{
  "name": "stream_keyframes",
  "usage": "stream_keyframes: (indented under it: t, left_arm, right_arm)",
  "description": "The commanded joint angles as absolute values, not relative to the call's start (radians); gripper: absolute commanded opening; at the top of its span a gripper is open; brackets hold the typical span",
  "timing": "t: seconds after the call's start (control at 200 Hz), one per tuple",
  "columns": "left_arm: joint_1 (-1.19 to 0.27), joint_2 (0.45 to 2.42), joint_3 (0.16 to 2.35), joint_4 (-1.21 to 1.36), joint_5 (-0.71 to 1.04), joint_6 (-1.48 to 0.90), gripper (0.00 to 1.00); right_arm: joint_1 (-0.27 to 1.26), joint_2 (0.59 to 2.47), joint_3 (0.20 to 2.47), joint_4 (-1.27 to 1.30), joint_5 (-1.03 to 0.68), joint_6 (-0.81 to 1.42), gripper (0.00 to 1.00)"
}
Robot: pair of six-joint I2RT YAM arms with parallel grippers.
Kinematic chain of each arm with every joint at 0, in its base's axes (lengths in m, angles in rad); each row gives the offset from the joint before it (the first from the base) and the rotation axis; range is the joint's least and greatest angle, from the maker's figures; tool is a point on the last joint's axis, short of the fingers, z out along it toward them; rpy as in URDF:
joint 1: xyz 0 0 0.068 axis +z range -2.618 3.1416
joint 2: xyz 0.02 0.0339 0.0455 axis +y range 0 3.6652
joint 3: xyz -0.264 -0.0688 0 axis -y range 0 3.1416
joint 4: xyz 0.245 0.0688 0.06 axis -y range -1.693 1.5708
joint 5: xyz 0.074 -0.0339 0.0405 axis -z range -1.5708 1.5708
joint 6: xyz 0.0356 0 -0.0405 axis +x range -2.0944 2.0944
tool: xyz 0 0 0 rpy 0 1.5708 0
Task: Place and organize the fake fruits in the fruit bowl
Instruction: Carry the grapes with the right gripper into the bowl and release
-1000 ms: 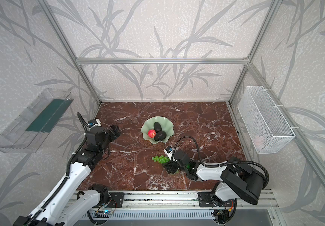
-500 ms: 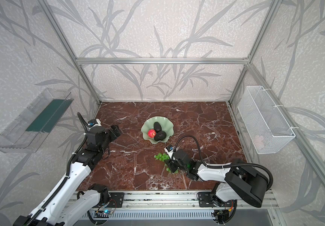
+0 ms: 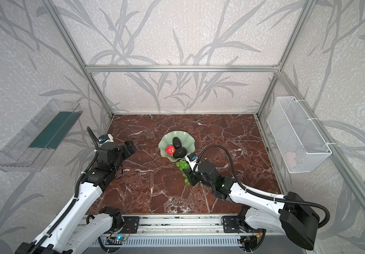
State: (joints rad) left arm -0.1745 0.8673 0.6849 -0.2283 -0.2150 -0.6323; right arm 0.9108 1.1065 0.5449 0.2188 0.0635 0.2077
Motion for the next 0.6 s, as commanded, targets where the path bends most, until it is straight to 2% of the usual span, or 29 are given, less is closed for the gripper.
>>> stream_keyframes:
  t: [0.0, 0.225, 0.595]
  left_arm:
    - [-0.169, 0.853, 0.675, -0.217, -0.228, -0.655, 0.93]
    - [-0.167, 0.848, 0.674, -0.218, -0.229, -0.653, 0.93]
    - [-0.166, 0.836, 0.673, -0.226, -0.247, -0.640, 0.93]
  right_arm:
    - [0.893, 1.078, 0.637, 0.142, 0.103, 0.182, 0.36]
    - [0.791, 1.204, 0.778, 0.192, 0.045, 0.149, 0.36]
    - [0.624, 1.570, 1.026, 0.327, -0.063, 0.145, 0.36]
